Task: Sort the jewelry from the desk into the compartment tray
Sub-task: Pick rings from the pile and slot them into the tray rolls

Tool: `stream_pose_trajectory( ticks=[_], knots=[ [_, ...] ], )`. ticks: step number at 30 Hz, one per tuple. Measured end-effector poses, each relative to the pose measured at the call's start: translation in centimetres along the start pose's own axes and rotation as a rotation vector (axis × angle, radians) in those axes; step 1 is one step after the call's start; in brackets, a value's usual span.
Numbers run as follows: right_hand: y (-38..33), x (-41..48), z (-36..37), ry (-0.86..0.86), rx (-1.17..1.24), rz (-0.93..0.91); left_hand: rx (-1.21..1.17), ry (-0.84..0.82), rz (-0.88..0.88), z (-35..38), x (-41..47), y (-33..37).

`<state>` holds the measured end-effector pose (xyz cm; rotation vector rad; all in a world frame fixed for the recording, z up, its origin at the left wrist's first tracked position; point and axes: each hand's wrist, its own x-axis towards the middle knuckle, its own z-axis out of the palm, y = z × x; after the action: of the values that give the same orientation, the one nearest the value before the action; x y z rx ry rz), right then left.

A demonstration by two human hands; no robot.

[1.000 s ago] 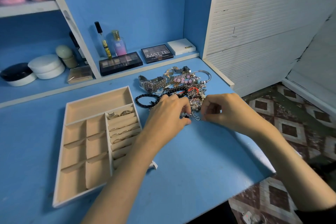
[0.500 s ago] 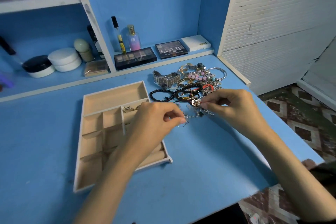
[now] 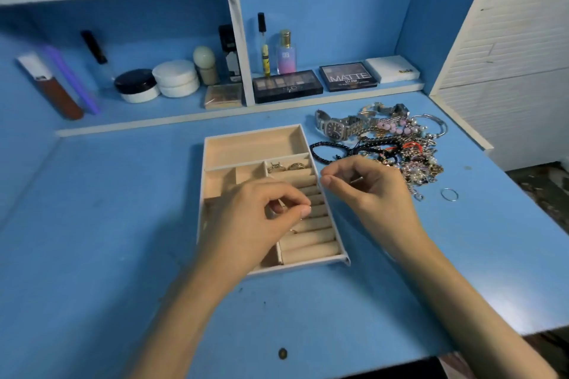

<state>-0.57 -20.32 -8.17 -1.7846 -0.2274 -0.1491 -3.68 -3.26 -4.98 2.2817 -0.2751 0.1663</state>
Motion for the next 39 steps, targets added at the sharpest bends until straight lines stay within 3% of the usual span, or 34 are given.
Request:
stream_pose_trajectory(
  ticks=[6, 14, 23, 39],
  knots=[
    [0.4, -0.3, 0.2, 0.039, -0.020, 0.008, 0.111, 0.006, 0.114, 0.9, -0.9, -0.5],
    [0.4, -0.4, -0.1, 0.072, -0.048, 0.009, 0.393, 0.044, 0.426, 1.4, -1.5, -1.1],
    [0.4, -0.5, -0.2, 0.066, -0.066, 0.009, 0.329, -0.004, 0.300, 0.9, -1.5, -1.6],
    [0.3, -0.8, -0.3, 0.056, -0.081, -0.019, 0.392, -0.005, 0.309, 0.6, -1.2, -1.1]
  ],
)
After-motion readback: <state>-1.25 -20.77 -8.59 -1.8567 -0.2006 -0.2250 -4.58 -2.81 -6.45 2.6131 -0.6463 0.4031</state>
